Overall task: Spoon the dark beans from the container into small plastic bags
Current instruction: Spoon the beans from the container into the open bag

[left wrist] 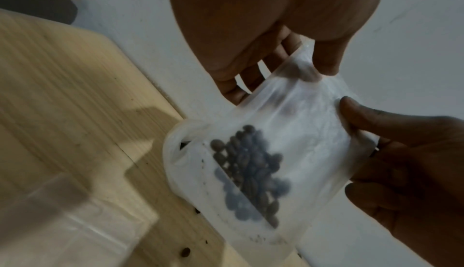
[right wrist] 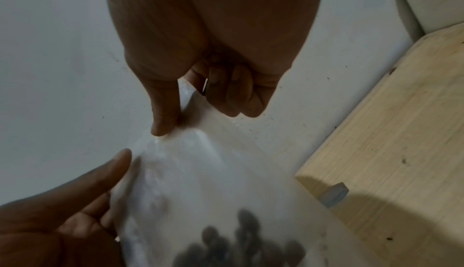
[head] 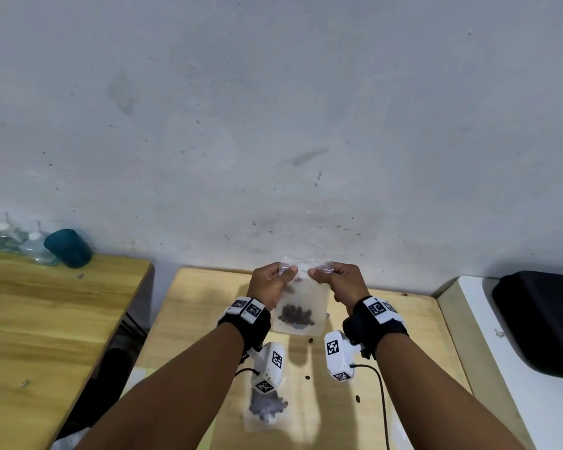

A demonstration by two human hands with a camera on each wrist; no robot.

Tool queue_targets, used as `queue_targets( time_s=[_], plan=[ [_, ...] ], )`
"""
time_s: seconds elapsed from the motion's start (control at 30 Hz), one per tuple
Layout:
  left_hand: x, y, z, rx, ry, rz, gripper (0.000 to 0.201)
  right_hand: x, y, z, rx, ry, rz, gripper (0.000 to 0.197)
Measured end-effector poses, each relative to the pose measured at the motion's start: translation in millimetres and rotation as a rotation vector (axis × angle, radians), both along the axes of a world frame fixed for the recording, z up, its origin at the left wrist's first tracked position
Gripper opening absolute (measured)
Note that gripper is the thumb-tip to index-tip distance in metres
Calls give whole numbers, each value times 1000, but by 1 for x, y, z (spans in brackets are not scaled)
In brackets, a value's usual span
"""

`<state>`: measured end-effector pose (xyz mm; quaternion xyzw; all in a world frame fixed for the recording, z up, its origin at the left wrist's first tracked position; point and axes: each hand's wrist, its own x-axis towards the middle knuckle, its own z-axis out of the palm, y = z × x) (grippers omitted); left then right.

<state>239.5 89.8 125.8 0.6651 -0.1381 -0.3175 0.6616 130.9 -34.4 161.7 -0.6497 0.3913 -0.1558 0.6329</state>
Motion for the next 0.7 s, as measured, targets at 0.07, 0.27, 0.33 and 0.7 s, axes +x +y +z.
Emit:
queue_targets(
  time_s=[0.07, 0.27, 0.33, 0.7],
  plan=[
    [2, 0, 0, -7, 4, 13, 16, -1, -1, -1, 0, 4, -8, 14],
    [4, -1, 12, 12, 9, -9, 13, -5, -5, -5, 96, 10, -21, 27],
    [5, 2, 10, 29, 18, -39, 20, -7, -5, -4, 107, 20, -28, 29],
    [8, 3, 1, 93, -15, 37, 20, -12, -2, -9, 103, -3, -71, 22]
  ],
)
